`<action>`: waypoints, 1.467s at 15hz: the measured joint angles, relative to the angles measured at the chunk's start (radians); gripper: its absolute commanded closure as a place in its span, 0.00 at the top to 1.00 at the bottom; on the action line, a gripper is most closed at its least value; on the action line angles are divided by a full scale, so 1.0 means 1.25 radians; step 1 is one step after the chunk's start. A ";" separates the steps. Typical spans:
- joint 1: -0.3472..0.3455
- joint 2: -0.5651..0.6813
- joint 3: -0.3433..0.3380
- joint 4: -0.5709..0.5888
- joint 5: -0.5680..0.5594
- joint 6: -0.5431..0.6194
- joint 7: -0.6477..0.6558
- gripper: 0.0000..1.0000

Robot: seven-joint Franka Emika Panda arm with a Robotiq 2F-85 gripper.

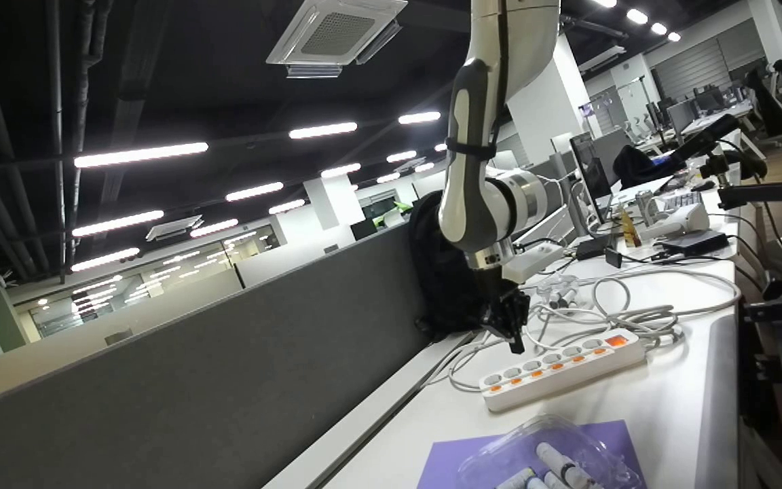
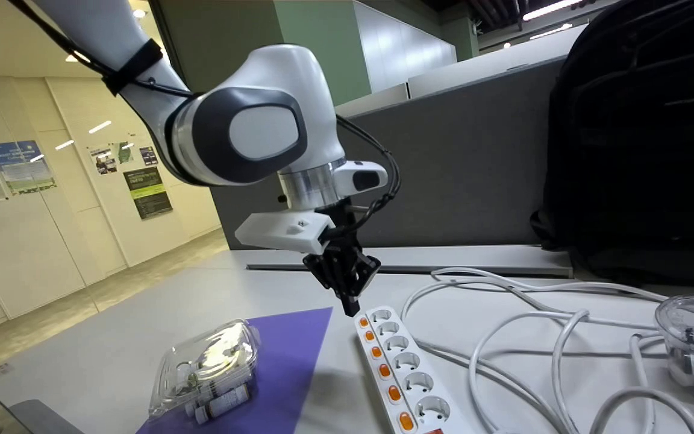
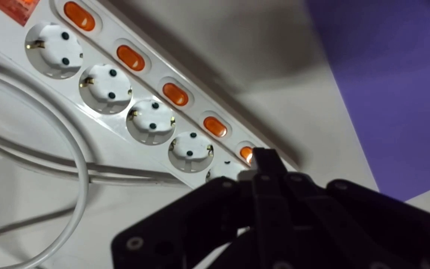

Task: Turn on the third switch from the left

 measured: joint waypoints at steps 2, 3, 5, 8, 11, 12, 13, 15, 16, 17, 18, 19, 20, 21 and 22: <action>-0.004 0.022 0.002 0.000 0.005 0.022 0.000 0.00; -0.007 0.034 0.004 0.000 0.007 0.034 0.000 0.00; -0.018 0.053 0.010 0.000 0.013 0.052 0.000 0.00; -0.036 0.074 0.020 0.002 0.020 0.069 0.000 0.00; -0.057 0.088 0.034 0.005 0.031 0.072 0.000 0.00; -0.066 0.092 0.041 0.007 0.041 0.074 0.000 0.00; -0.076 0.096 0.051 0.008 0.054 0.078 0.000 0.00; -0.100 0.100 0.072 0.009 0.082 0.082 -0.001 0.00; -0.112 0.101 0.083 0.010 0.095 0.083 -0.001 0.00; -0.124 0.103 0.092 0.012 0.108 0.083 -0.001 0.00; -0.133 0.106 0.099 0.014 0.117 0.083 -0.001 0.00; -0.141 0.109 0.104 0.016 0.125 0.083 -0.001 0.00; -0.147 0.113 0.108 0.018 0.131 0.085 -0.001 0.00; -0.152 0.118 0.111 0.021 0.138 0.087 -0.001 0.00; -0.157 0.123 0.115 0.024 0.146 0.089 -0.001 0.00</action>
